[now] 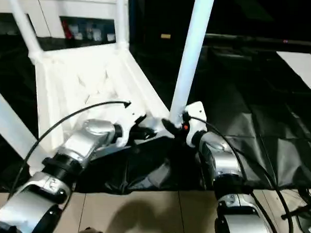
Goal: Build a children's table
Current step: Rotate leg to tighten
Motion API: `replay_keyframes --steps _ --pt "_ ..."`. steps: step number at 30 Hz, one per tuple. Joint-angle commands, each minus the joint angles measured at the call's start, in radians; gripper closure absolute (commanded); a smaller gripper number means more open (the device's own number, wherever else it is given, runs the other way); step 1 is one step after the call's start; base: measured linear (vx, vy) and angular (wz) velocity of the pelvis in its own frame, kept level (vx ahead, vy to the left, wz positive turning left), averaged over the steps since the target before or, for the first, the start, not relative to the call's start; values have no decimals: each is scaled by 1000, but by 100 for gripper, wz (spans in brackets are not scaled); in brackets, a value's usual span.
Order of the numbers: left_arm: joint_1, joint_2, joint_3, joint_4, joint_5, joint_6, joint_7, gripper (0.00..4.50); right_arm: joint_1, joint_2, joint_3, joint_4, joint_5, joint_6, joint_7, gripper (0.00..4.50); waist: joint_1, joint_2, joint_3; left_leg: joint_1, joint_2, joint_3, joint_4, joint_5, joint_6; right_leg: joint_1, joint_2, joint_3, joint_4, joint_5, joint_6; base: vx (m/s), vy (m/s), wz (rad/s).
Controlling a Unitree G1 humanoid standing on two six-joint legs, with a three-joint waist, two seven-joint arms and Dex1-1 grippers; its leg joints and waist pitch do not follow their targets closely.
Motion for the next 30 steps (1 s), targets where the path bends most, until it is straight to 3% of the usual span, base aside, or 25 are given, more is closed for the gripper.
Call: replay_keyframes --steps 1,5,10,14,18,25,27,30 --pt "-28 -68 2 -11 -26 -32 57 450 -23 99 82 -30 6 -40 72 127 6 -7 -81 9 20 -12 -56 -154 74 60 -62 39 -67 -125 -247 0 0 0" --pt "-16 -58 -11 -24 -30 -47 22 450 -20 84 89 -51 17 -23 125 93 4 -6 -79 11 21 -13 -58 -178 68 59 -63 39 -71 -160 -243 0 0 0" --pt "-3 -19 -22 -42 -39 -66 -67 450 -4 24 115 -95 12 -25 223 43 6 -6 -80 11 21 -12 -56 -166 80 60 -62 40 -67 -128 -249 0 0 0" --pt "20 53 -49 -80 -53 -76 -203 450 33 -75 146 -156 40 -1 426 43 11 -10 -78 11 23 -11 -56 -162 97 60 -63 40 -67 -126 -253 0 0 0" --pt "39 122 -63 -118 -74 -85 -328 450 59 -153 166 -200 59 28 572 43 22 -6 -73 16 30 -10 -58 -210 80 53 -61 39 -72 -205 -242 0 0 0" --pt "60 187 -72 -160 -99 -100 -451 450 79 -207 194 -252 78 71 684 43 36 -4 -75 19 33 -12 -61 -216 56 50 -65 41 -69 -215 -234 0 0 0" --pt "70 209 -80 -179 -109 -93 -498 450 83 -218 214 -264 67 77 703 76 39 -7 -76 17 32 -13 -61 -201 56 52 -65 41 -67 -198 -235 0 0 0" --pt "75 222 -84 -194 -117 -84 -527 450 85 -229 234 -271 51 79 723 81 39 -8 -76 15 31 -12 -60 -191 57 52 -65 41 -65 -191 -235 0 0 0"
